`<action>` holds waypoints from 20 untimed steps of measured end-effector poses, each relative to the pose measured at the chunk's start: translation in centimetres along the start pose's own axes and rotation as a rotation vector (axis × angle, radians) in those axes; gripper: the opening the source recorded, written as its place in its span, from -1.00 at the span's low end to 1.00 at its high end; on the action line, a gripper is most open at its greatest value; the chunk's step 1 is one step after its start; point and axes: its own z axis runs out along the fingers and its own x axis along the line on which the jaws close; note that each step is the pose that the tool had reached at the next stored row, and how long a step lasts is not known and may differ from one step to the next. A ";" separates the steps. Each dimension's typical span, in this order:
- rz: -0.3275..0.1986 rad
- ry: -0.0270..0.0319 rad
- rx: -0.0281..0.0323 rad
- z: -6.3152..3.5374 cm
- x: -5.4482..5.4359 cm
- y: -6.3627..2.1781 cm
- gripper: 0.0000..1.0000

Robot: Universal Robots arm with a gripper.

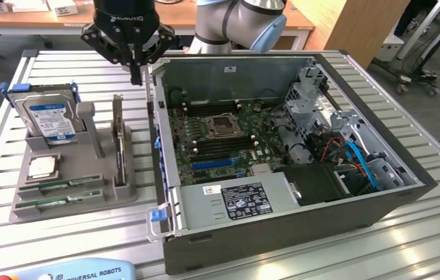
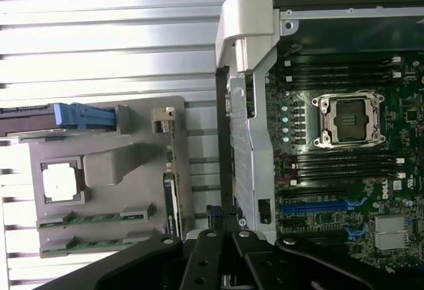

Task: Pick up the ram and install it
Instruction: 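Reach for the ram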

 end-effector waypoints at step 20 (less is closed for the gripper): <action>0.000 0.0000 0.0000 0.05 5.6 -0.42 -0.80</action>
